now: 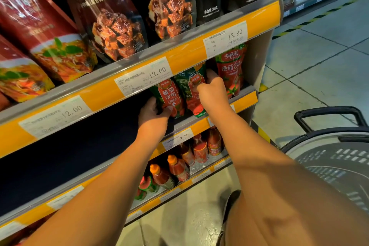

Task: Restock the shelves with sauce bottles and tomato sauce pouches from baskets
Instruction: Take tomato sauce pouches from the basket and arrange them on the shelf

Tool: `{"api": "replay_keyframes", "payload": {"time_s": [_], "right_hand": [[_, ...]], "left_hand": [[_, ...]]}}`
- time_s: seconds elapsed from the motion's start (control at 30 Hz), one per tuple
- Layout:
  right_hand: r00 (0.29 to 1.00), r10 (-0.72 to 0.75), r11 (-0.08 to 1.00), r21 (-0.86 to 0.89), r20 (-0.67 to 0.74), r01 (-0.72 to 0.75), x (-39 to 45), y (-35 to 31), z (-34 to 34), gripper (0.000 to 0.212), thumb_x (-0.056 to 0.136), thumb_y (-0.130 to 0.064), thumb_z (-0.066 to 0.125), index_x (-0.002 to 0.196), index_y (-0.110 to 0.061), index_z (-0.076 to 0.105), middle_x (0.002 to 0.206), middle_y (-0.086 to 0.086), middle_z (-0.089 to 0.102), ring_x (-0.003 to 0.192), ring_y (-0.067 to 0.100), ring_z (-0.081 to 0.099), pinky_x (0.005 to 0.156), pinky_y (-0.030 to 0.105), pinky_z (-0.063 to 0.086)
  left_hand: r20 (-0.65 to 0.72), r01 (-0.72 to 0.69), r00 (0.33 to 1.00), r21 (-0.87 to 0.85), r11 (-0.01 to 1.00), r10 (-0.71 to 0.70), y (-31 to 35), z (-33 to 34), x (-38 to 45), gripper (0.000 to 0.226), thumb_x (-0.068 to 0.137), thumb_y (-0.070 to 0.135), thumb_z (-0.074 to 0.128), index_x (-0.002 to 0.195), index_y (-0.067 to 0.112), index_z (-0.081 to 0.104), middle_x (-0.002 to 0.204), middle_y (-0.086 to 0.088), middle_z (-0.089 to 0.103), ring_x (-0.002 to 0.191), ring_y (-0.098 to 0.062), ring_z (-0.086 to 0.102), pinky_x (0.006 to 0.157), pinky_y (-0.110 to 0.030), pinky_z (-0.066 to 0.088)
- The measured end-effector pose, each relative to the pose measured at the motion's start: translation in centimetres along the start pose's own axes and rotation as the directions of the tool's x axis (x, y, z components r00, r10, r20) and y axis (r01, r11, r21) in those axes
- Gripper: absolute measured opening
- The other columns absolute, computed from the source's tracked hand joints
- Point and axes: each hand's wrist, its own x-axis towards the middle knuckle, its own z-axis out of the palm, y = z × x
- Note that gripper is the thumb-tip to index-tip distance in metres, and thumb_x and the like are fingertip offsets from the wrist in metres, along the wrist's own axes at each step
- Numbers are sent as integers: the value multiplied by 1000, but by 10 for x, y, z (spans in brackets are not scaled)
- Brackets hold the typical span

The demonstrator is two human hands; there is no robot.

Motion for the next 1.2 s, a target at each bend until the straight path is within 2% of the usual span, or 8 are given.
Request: {"api": "replay_keyframes", "payload": {"time_s": [0.17, 0.43, 0.63, 0.8, 0.9, 0.97, 1.03, 1.2], "right_hand": [[997, 74, 995, 69, -27, -72, 0, -2, 3, 60, 93, 7, 47, 151, -10, 46, 118, 6, 62, 118, 35, 59, 95, 47, 51], [996, 65, 995, 77, -62, -60, 4, 0, 7, 71, 91, 6, 46, 159, -13, 34, 139, 7, 55, 78, 3, 53, 67, 29, 50], [993, 30, 995, -94, -110, -41, 3, 8, 0, 64, 89, -2, 59, 150, -14, 45, 97, 3, 60, 61, 13, 51, 45, 26, 38], [990, -23, 983, -186, -136, -3, -1, 13, -7, 49, 88, -13, 70, 136, -11, 56, 115, 8, 66, 79, 12, 60, 58, 27, 45], [984, 14, 980, -193, -176, -48, -11, 14, -10, 51, 87, -18, 75, 134, -12, 54, 117, -1, 61, 94, 19, 61, 77, 38, 54], [977, 27, 969, -234, -211, -77, -17, 16, -11, 21, 85, -14, 75, 98, -15, 58, 94, 2, 58, 83, 27, 57, 72, 44, 50], [985, 93, 960, -249, -144, -127, -23, 17, -10, 23, 85, -6, 72, 78, -14, 52, 78, 8, 53, 74, 26, 50, 63, 40, 45], [904, 259, 886, -457, 341, -81, -58, 11, 22, 5, 87, -2, 67, 81, -2, 67, 73, 14, 65, 64, 25, 59, 57, 34, 46]], "left_hand": [[-10, -4, 1000, 11, 1000, 4, -3, 2, 1, 22, 95, 13, 72, 111, 27, 65, 114, 10, 73, 108, -8, 67, 96, -35, 54], [1, 46, 999, 91, 995, -46, 1, 2, 2, 38, 97, 16, 72, 133, 15, 60, 128, 1, 68, 118, -18, 62, 100, -38, 51], [47, 123, 990, 191, 974, -134, 11, -13, -2, 56, 95, 17, 73, 147, 18, 50, 128, 4, 60, 116, -17, 58, 96, -32, 48], [46, 79, 995, 167, 983, -88, 10, -44, -26, 49, 96, 14, 72, 142, 18, 54, 139, -7, 60, 128, -23, 58, 89, -28, 52], [105, -10, 994, 259, 966, -18, 8, -70, -46, 39, 99, 24, 68, 137, 22, 61, 138, 1, 61, 131, -15, 55, 105, -31, 45], [135, -54, 991, 310, 949, 12, 8, -88, -60, 36, 99, 29, 67, 135, 25, 64, 136, 8, 63, 129, -8, 55, 109, -29, 42], [153, -84, 988, 330, 940, 35, 9, -106, -75, 34, 99, 33, 66, 133, 29, 65, 135, 14, 63, 128, -5, 56, 110, -30, 44], [145, -108, 988, 355, 929, 59, 7, -156, -114, 27, 101, 35, 63, 127, 34, 66, 132, 20, 62, 123, -1, 56, 102, -21, 40]]}}
